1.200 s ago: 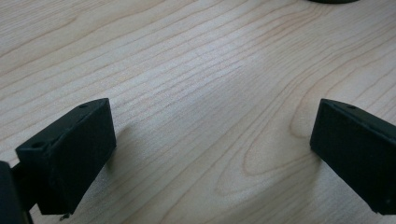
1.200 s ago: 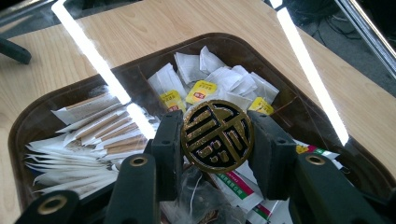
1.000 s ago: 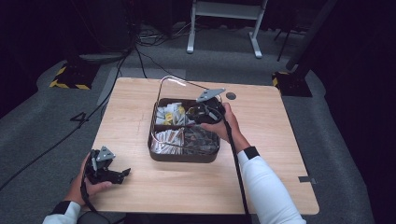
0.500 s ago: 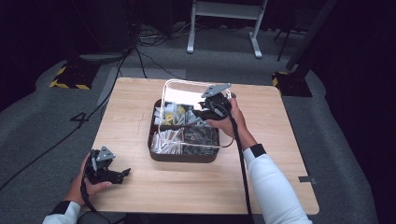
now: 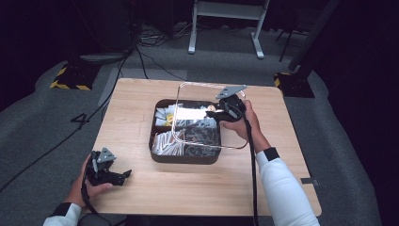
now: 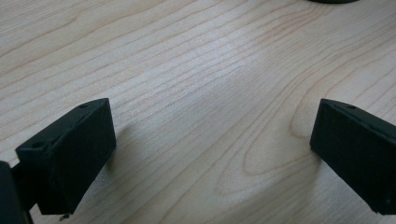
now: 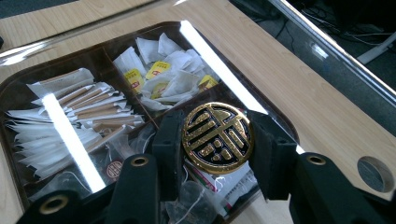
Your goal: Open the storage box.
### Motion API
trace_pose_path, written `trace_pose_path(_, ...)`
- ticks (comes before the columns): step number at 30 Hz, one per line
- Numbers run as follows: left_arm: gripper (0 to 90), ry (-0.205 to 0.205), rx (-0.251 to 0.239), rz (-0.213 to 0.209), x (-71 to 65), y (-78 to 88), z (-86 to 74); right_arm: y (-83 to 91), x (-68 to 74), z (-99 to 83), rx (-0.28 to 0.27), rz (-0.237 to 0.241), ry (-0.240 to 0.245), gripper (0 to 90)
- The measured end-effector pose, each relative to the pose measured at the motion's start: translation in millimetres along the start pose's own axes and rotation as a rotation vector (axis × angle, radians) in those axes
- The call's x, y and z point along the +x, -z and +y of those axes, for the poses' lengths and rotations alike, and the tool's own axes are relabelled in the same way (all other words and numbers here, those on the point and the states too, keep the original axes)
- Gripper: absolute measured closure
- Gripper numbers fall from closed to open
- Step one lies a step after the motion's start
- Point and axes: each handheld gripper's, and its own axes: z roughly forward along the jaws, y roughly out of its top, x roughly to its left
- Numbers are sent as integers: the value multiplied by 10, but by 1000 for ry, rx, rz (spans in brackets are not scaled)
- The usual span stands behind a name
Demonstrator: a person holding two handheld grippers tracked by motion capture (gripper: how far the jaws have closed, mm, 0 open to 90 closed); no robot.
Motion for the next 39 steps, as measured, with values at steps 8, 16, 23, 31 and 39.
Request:
trace_pose_path(8, 4, 0, 0, 1, 0, 1, 0, 102, -76, -75, 6, -20, -2, 586)
trace_pose_path(16, 5, 0, 0, 1, 0, 1, 0, 221, -157, -163, -1, -37, -19, 586)
trace_pose_path(23, 5, 0, 0, 1, 0, 1, -1, 311, -259, -276, 4, -58, -47, 586)
trace_pose_path(31, 4, 0, 0, 1, 0, 1, -1, 420, -411, -487, 6, -98, -100, 585)
trace_pose_path(39, 4, 0, 0, 1, 0, 1, -1, 540, -545, -669, 4, -127, -136, 585)
